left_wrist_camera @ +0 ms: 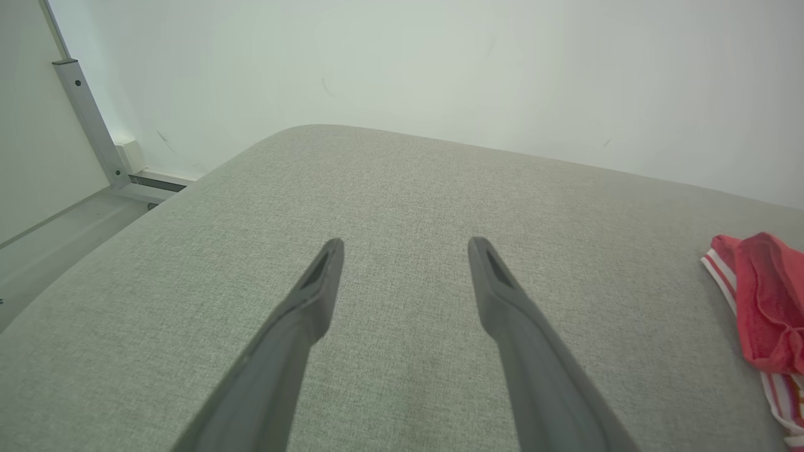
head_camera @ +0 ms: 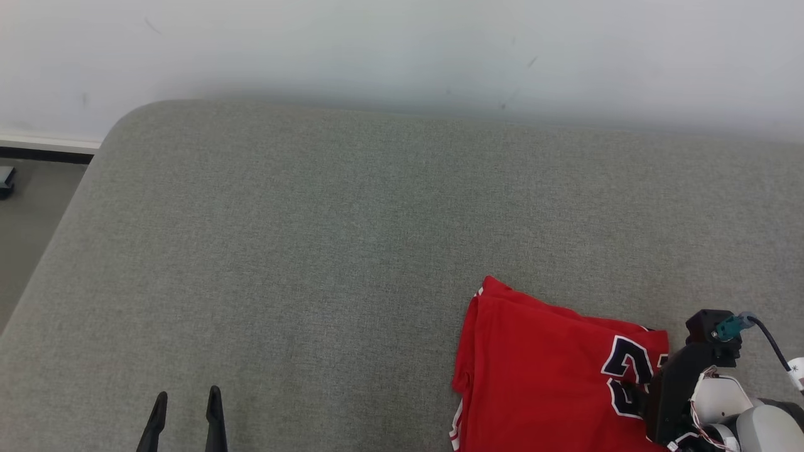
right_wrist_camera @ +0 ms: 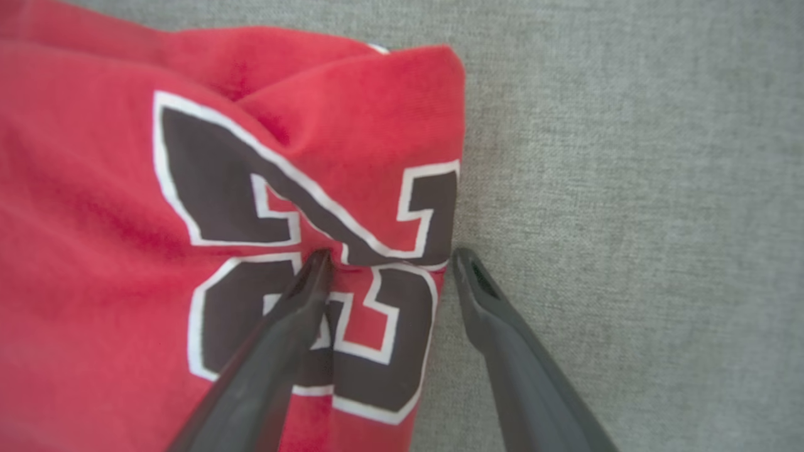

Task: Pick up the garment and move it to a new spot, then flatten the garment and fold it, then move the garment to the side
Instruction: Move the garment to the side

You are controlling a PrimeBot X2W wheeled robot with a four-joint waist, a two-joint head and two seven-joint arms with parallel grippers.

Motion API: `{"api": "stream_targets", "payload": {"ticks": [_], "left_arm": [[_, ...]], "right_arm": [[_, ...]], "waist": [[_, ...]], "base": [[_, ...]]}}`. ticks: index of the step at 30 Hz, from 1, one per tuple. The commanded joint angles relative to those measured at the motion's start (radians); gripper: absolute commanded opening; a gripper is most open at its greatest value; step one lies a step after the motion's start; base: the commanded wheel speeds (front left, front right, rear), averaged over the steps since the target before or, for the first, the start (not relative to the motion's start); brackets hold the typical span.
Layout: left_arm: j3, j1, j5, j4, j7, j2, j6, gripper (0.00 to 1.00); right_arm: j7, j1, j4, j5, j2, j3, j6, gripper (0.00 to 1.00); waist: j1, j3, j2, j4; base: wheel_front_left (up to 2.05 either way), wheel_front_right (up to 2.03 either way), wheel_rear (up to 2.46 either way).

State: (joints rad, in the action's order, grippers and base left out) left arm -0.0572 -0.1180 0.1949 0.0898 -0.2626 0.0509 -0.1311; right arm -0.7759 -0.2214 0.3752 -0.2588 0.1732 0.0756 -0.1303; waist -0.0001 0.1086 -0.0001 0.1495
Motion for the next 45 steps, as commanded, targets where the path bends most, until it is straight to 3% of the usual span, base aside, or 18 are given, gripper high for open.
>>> {"api": "stream_targets", "payload": {"ticks": [1,2,3,4,14,20,32,45], "left_arm": [[0.000,0.005,0.003,0.000,-0.002,-0.001,0.001,1.00],[0.000,0.005,0.003,0.000,-0.002,-0.001,0.001,1.00],[0.000,0.002,0.005,0.000,-0.002,-0.001,0.001,1.00],[-0.001,-0.002,0.007,0.000,-0.002,-0.001,0.001,1.00],[0.013,0.006,0.014,-0.027,-0.002,-0.001,0.001,1.00],[0.029,0.039,0.017,-0.077,-0.003,-0.001,0.001,1.00],[0.083,0.127,0.023,-0.128,-0.003,-0.001,0.022,1.00],[0.084,0.210,-0.038,-0.171,-0.002,0.000,0.010,1.00]], "right_arm": [[-0.026,0.023,0.047,0.005,-0.019,-0.021,0.000,0.47],[-0.026,0.023,0.047,0.005,-0.019,-0.021,0.000,0.47],[-0.028,0.023,0.045,0.004,-0.019,-0.030,0.000,0.13],[-0.032,0.024,0.040,0.001,-0.017,-0.041,-0.001,0.00],[-0.042,-0.079,-0.064,-0.013,0.114,-0.152,0.000,0.00],[-0.138,-0.254,-0.093,-0.045,0.191,-0.199,0.000,0.00],[-0.282,-0.522,-0.101,-0.019,0.232,-0.137,0.000,0.00],[-0.372,-0.603,-0.252,0.011,0.304,-0.081,0.000,0.00]], "waist": [[0.0001,0.002,0.0001,0.003],[0.0001,0.002,0.0001,0.003],[0.0001,-0.001,0.0001,0.002],[0.0001,-0.004,0.0001,-0.001],[0.0001,-0.021,0.0001,-0.053],[0.0001,0.015,0.0001,-0.110],[0.0001,0.151,0.0001,-0.227],[0.0001,0.282,0.0001,-0.355]], "base": [[0.00,0.00,0.00],[0.00,0.00,0.00],[0.00,0.00,0.00],[0.00,0.00,0.00],[0.00,0.00,0.00],[0.00,0.00,0.00],[0.00,0.00,0.00],[0.00,0.00,0.00]]}}
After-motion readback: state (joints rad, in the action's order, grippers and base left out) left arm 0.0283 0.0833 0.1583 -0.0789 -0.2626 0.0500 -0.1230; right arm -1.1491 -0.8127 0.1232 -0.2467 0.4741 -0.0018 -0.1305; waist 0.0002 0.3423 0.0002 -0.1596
